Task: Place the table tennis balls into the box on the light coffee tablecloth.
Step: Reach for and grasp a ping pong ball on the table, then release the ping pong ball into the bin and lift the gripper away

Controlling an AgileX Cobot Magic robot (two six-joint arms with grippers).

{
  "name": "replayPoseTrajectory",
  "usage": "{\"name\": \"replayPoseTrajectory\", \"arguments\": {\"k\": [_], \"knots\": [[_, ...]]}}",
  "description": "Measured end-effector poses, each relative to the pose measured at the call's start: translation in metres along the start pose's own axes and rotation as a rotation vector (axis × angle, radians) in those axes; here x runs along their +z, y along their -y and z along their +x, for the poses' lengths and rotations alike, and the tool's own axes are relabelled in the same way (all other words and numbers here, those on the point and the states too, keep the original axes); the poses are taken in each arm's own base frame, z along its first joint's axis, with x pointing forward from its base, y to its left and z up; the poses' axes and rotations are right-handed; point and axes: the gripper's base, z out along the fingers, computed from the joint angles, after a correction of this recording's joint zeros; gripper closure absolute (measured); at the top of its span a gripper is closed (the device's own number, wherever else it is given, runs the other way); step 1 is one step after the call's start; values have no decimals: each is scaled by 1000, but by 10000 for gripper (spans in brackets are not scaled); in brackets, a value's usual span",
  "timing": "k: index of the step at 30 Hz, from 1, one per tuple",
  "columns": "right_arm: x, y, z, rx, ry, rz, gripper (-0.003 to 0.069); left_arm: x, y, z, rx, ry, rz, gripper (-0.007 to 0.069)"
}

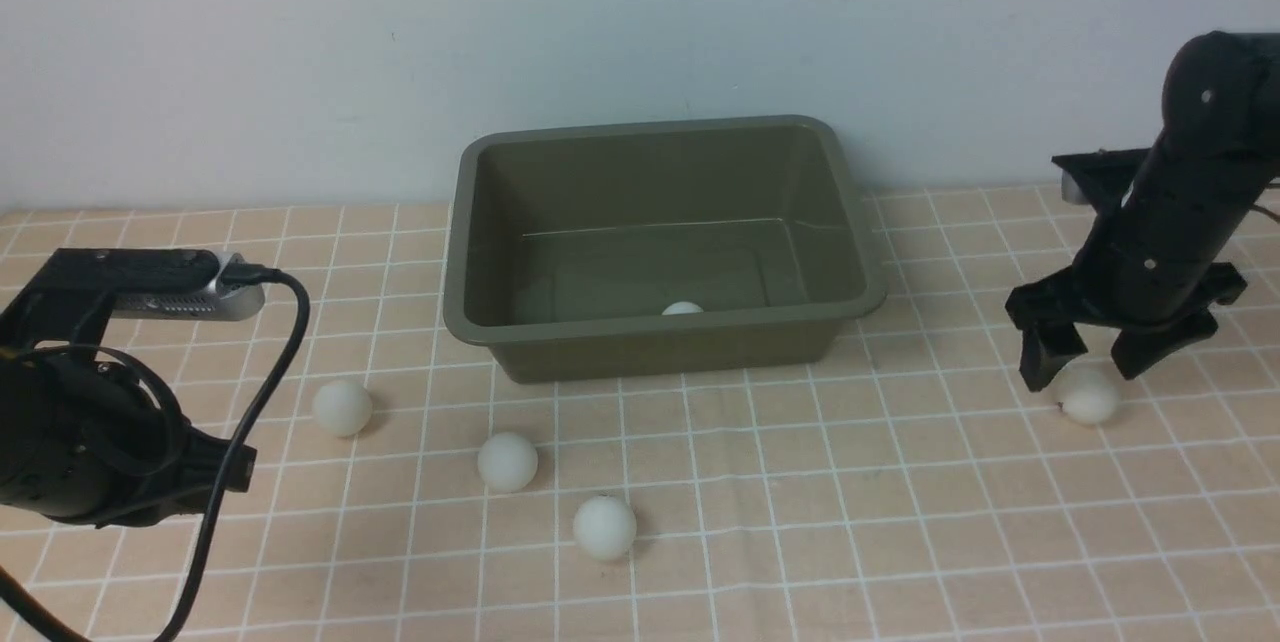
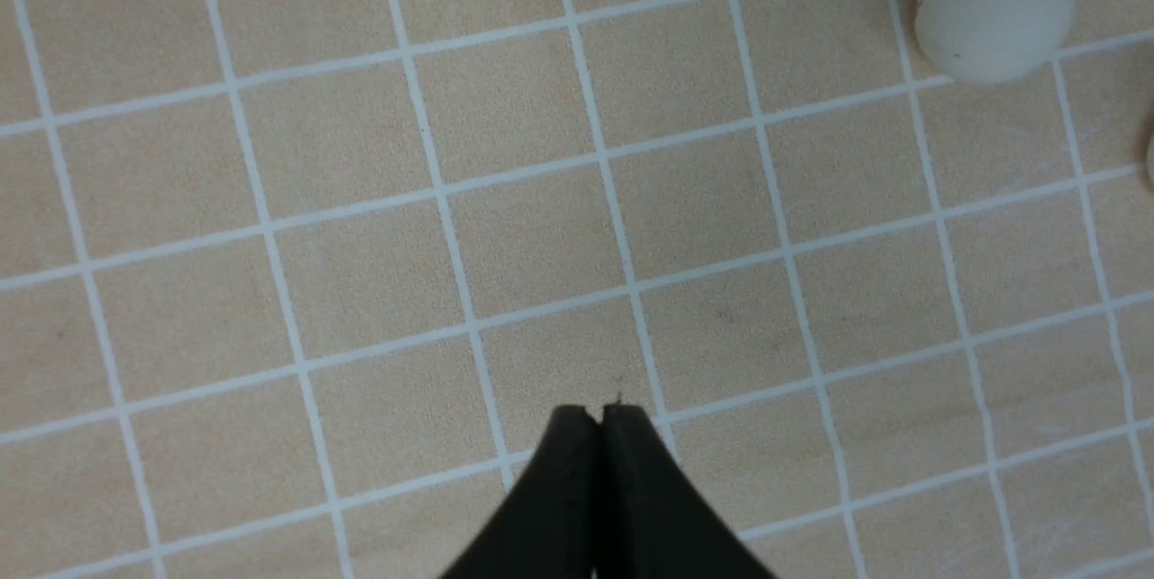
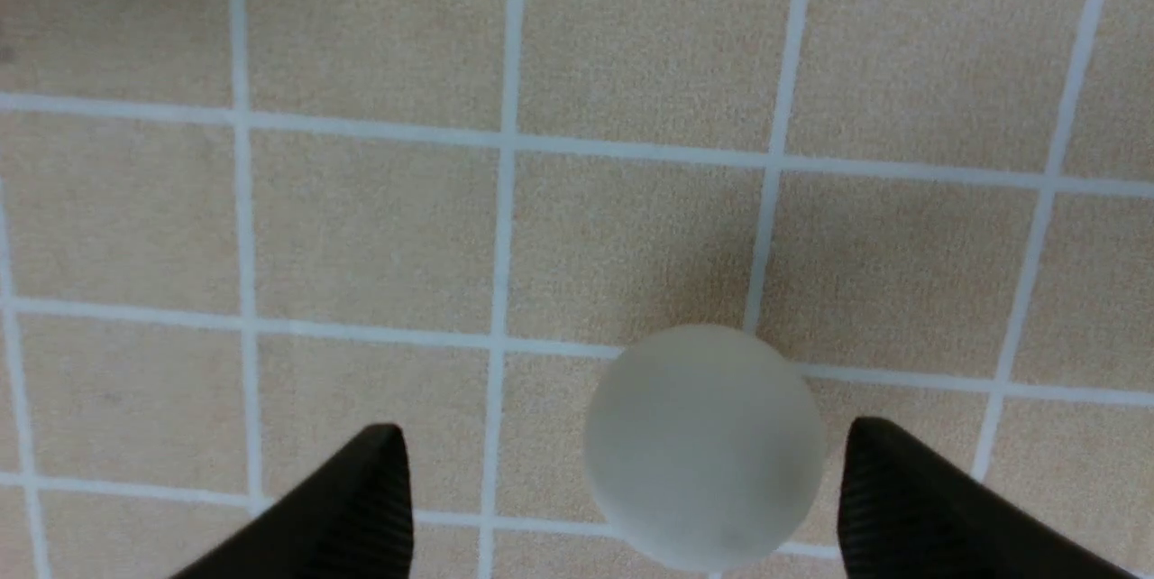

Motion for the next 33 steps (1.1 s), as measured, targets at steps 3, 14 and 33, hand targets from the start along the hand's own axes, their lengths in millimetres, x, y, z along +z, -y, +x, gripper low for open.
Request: {"name": "replayPoseTrajectory", "arguments": {"k": [3, 14, 33], "knots": [[7, 1, -1, 2, -11, 6, 87, 0, 0, 0, 0, -1, 0, 693], [19, 1, -1, 20, -41, 7, 299, 0, 0, 0, 0, -1, 0, 693], [-117, -69, -69, -93, 376, -399, 298, 0, 0, 0, 0, -2, 1, 693]]}}
